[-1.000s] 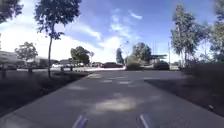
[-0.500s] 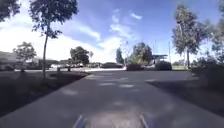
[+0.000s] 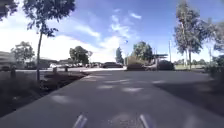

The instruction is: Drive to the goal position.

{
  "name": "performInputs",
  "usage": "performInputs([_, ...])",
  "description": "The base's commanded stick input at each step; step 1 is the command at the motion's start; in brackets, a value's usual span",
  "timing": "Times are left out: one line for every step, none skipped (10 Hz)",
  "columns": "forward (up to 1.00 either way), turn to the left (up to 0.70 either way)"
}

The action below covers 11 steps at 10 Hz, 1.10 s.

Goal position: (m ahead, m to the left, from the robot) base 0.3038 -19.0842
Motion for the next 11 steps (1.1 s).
performInputs([1.0, 0.0])
performInputs([1.0, 0.0])
performInputs([1.0, 0.0])
performInputs([1.0, 0.0])
performInputs([1.0, 0.0])
performInputs([1.0, 0.0])
performInputs([1.0, 0.0])
performInputs([1.0, 0.0])
performInputs([1.0, 0.0])
performInputs([1.0, 0.0])
performInputs([1.0, 0.0])
